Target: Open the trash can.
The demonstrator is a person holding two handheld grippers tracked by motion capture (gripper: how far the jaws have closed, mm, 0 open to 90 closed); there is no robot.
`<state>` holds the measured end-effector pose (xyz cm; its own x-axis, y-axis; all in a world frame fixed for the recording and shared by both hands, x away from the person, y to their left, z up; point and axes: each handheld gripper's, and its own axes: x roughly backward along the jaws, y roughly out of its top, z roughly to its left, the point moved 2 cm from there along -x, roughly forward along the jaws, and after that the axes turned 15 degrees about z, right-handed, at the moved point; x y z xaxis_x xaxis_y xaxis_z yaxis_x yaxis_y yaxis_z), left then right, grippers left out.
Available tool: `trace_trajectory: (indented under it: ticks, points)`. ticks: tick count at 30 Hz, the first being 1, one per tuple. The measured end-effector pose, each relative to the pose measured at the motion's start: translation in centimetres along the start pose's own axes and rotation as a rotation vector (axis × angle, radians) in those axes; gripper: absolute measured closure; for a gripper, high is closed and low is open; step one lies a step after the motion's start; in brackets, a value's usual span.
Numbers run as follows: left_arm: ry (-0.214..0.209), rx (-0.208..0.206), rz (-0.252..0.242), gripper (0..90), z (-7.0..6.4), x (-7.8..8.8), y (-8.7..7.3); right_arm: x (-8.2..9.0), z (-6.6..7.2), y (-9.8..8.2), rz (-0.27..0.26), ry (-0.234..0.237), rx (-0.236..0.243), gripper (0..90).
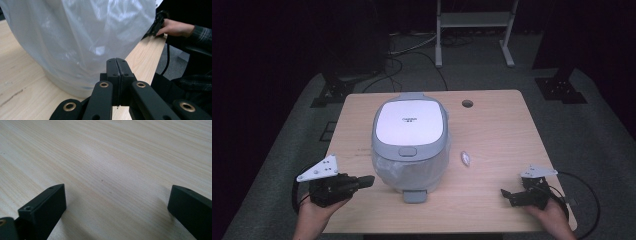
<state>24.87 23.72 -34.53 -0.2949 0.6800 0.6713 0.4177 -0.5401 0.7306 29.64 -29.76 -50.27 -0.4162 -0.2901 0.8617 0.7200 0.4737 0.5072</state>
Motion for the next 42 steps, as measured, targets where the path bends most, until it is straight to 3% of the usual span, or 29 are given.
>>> trace_trajectory:
  ticks: [27, 42]
  points:
    - [-0.013, -0.088, -0.074, 89.9, -1.2, 2.2, 5.3, 0.0, 0.0, 0.0, 0.000, 0.000, 0.001, 0.8]
    - [-0.016, -0.131, -0.088, 89.8, -1.7, 1.8, 8.3, 0.0, 0.0, 0.0, 0.000, 0.000, 0.001, 0.8]
